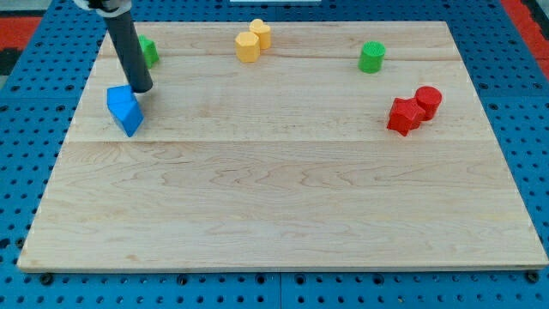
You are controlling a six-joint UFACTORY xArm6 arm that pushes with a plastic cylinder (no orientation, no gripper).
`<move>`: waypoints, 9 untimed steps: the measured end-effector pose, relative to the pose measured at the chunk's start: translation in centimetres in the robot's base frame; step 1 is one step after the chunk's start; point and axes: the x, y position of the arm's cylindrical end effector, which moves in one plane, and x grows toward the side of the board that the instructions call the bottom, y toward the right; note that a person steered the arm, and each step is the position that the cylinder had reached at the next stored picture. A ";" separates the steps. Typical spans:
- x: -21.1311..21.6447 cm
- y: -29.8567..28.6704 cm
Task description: Push the green star to the top left corner of the board
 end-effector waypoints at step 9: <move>-3.4 6.9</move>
